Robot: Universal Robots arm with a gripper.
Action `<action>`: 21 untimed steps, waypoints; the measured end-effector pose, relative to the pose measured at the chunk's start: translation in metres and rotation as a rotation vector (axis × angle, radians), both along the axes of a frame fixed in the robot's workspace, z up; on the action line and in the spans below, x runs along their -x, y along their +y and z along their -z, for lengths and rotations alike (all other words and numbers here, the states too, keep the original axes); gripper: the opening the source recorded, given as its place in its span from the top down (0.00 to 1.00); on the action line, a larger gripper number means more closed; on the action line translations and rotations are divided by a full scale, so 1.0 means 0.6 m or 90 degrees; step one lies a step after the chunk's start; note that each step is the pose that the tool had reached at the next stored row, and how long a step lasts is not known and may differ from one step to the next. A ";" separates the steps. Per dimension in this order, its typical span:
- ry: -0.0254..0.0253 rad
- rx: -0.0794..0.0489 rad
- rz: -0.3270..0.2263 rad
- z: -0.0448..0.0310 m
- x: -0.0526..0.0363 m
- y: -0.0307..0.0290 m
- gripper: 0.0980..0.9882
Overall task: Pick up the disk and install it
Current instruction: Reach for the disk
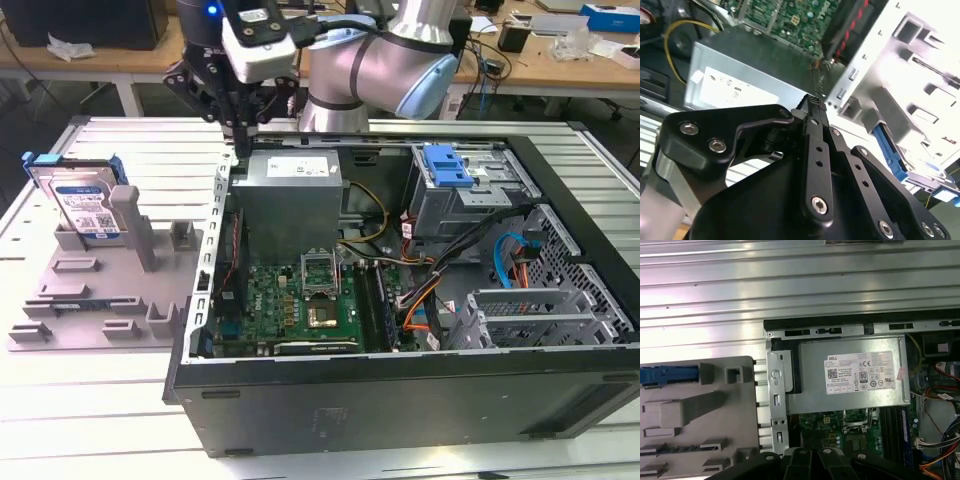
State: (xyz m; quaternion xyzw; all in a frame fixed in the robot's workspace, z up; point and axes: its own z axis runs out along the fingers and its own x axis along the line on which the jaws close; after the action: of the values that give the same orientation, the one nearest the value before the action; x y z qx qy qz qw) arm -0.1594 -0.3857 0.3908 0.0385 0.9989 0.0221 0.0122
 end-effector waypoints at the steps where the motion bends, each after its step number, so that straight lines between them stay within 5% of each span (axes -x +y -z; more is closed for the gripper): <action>1: 0.0000 0.000 0.000 0.000 0.006 0.0014 0.99; 3: 0.0001 0.000 0.000 0.002 0.028 0.0098 0.99; 21: 0.0000 0.000 0.000 0.011 0.138 0.0735 0.99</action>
State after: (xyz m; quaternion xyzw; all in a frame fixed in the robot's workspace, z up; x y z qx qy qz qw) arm -0.2425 -0.3416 0.3840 0.0387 0.9989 0.0221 0.0122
